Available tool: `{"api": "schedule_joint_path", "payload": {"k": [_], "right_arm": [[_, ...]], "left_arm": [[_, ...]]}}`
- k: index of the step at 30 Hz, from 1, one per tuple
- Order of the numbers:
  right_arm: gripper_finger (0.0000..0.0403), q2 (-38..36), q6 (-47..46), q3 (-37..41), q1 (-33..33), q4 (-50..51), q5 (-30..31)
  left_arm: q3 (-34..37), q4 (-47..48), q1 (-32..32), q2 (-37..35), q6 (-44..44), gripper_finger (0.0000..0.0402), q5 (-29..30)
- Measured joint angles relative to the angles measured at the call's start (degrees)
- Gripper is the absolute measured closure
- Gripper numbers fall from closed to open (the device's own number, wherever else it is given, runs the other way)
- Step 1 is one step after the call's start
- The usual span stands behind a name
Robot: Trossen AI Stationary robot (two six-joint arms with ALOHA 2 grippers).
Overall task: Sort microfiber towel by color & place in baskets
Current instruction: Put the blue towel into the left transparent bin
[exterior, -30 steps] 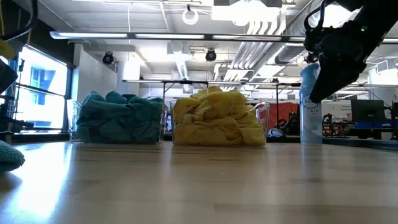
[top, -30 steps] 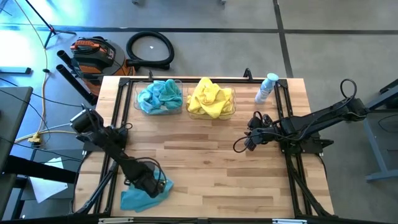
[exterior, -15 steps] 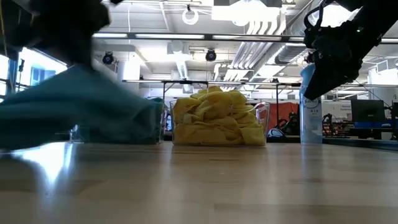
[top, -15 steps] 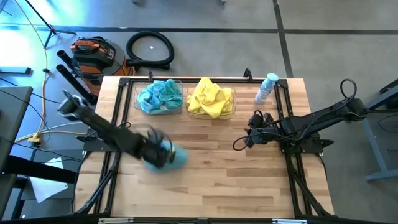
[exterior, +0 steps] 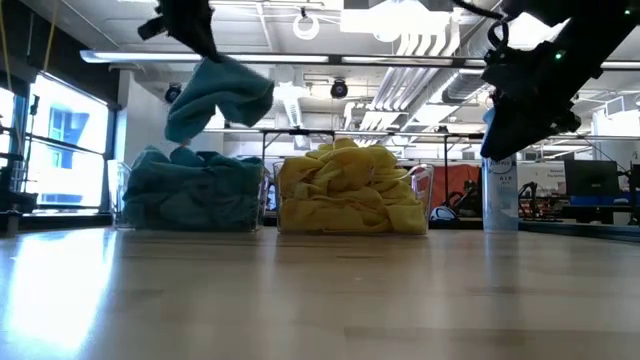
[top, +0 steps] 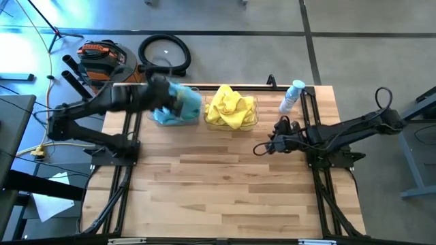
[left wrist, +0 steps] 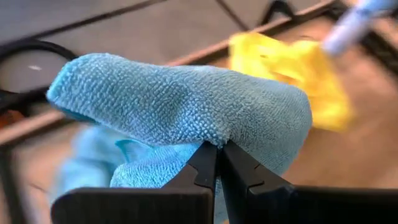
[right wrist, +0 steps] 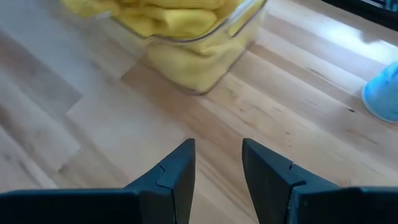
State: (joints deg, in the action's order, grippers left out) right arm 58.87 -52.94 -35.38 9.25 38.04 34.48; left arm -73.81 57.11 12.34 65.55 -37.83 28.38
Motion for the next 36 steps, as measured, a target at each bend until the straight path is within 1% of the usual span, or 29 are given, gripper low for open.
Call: {"api": "schedule_joint_path", "payload": {"k": [3, 5, 7, 10, 14, 18, 22, 23, 28, 32, 36], "right_arm": [[0.0276, -0.01, -0.82, 0.00, -1.52, 0.00, 0.02], [0.0276, 0.00, -0.80, 0.00, -2.41, 0.00, 0.00], [0.0276, 0.00, -1.27, 0.00, -3.28, 0.00, -0.05], [0.0276, -0.02, -2.81, 0.00, -4.57, 0.00, -0.07], [0.0276, 0.00, -3.18, 0.00, -6.51, 0.02, -0.08], [0.0276, 0.00, -3.84, 0.00, -8.27, 0.02, -0.15], [0.0276, 0.00, -4.06, 0.00, -9.31, 0.02, -0.18], [0.0276, 0.00, -4.06, 0.00, -9.41, 0.02, -0.18], [0.0276, -0.01, -4.77, 0.00, -9.65, 0.03, -0.19], [0.0276, 0.00, -5.19, 0.00, -9.65, 0.05, -0.20], [0.0276, 0.00, -5.18, 0.00, -9.65, 0.05, -0.20]], "left_arm": [[-0.52, 0.25, 9.58, 0.33, 9.13, 0.0401, -4.34], [-0.02, 2.20, 14.67, 0.93, 12.41, 0.0401, -7.75], [0.12, 6.11, 18.35, 1.87, 14.62, 0.0401, -8.92], [0.05, 9.15, 21.06, 3.74, 17.47, 0.0401, -8.78], [0.05, 9.34, 22.31, 7.94, 20.68, 0.0401, -8.79], [0.05, 9.60, 22.31, 14.62, 22.49, 0.0401, -8.92], [0.05, 9.70, 22.31, 21.69, 24.54, 0.0401, -13.23], [0.05, 9.71, 22.31, 23.19, 24.93, 0.0401, -13.36], [0.05, 7.06, 22.42, 29.13, 24.22, 0.0401, -13.29], [0.03, 2.37, 22.47, 31.93, 23.08, 0.0401, -13.22], [-0.06, 1.27, 22.47, 33.65, 19.68, 0.0400, -14.91]]}}
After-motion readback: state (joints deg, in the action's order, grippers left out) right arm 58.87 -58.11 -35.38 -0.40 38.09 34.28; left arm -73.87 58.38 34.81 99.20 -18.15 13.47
